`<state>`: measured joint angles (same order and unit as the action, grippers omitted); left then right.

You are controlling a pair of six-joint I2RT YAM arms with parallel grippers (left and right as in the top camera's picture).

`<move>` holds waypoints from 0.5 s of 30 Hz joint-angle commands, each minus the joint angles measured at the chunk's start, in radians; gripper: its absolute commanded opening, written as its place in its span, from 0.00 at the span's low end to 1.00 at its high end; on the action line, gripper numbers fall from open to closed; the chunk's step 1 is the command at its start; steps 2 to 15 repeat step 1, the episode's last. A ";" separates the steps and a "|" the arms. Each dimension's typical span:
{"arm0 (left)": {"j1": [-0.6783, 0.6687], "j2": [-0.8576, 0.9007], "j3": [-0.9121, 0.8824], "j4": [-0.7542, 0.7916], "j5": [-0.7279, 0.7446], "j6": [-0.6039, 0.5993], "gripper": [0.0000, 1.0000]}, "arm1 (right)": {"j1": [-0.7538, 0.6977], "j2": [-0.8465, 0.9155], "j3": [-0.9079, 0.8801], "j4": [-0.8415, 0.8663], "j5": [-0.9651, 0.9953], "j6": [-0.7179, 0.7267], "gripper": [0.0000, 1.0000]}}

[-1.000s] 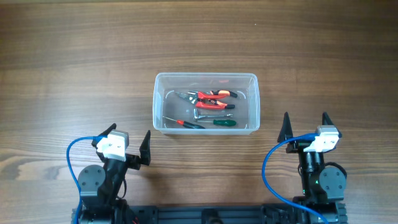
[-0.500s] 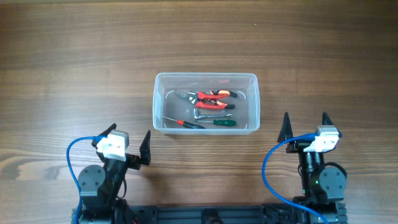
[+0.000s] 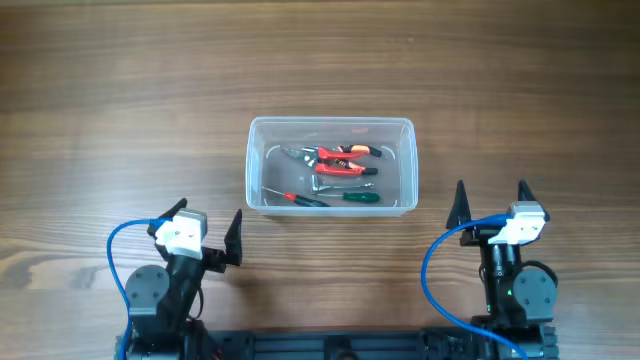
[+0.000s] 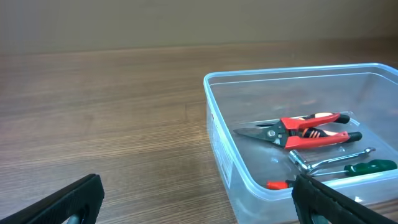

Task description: Pack container

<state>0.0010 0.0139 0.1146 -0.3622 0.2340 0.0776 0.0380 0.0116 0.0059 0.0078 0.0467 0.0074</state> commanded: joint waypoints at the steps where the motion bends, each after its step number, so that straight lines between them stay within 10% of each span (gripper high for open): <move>1: -0.004 -0.009 -0.006 0.005 0.016 0.016 1.00 | -0.004 -0.009 0.000 0.006 0.020 0.019 1.00; 15: -0.004 -0.009 -0.006 0.005 0.016 0.016 1.00 | -0.004 -0.009 0.000 0.006 0.020 0.019 1.00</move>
